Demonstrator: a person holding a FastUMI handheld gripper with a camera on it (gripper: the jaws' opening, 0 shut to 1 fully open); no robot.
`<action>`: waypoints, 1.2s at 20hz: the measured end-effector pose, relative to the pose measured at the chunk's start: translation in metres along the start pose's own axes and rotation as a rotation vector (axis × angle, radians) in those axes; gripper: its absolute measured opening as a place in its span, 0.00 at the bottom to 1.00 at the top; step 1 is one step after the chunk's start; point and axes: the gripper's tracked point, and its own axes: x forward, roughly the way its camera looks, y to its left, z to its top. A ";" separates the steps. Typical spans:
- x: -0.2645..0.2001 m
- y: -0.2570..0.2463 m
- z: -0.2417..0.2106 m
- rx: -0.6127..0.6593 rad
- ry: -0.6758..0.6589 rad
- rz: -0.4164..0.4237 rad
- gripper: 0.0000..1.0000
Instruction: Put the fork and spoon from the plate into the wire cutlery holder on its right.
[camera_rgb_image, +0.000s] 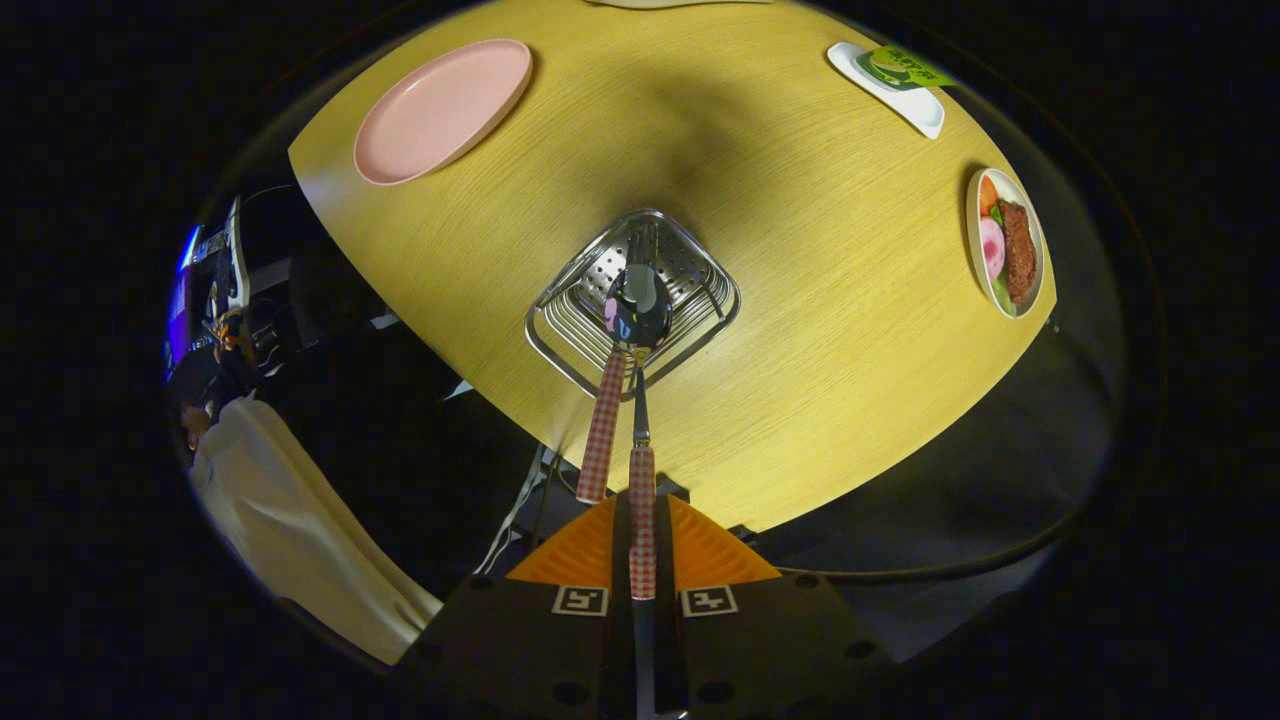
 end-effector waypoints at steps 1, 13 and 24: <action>0.001 -0.002 0.003 0.003 0.004 -0.002 0.12; -0.027 0.000 0.025 0.084 -0.200 0.045 0.81; -0.079 0.012 -0.020 0.307 -0.616 0.014 0.97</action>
